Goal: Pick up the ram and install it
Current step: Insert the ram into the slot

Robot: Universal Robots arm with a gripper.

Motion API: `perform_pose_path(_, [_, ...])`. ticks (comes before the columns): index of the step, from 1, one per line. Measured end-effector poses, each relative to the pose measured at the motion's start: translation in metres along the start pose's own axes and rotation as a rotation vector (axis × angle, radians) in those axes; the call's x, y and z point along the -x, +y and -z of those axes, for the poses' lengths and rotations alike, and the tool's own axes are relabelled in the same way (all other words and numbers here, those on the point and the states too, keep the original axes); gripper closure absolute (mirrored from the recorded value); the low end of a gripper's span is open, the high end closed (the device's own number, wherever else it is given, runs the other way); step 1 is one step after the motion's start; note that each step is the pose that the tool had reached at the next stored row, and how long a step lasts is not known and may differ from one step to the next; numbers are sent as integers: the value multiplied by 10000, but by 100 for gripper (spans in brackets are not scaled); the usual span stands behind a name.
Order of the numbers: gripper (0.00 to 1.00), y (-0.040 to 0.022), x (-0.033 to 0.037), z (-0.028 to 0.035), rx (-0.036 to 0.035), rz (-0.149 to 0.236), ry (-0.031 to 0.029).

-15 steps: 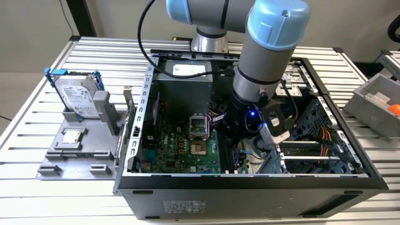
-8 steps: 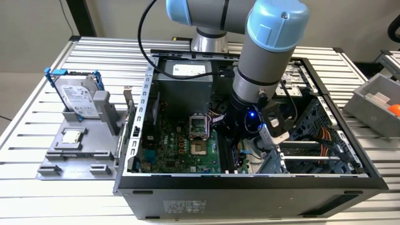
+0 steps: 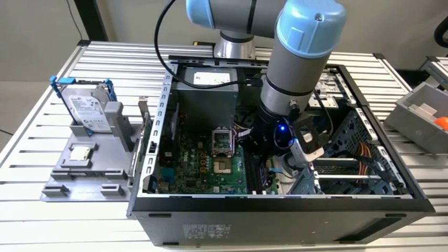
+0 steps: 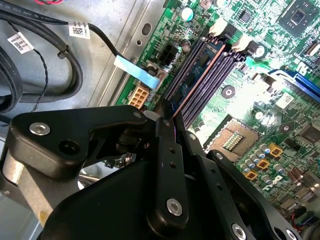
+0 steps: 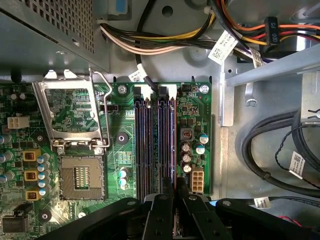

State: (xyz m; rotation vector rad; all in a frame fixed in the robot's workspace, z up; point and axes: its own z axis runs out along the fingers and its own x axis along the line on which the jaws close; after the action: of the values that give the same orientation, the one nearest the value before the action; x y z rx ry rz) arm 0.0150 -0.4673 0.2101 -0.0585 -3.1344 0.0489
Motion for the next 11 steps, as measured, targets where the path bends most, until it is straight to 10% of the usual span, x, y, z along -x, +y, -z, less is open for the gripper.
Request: perform_pose_path(11, [100, 0, 0, -32, 1, 0, 3])
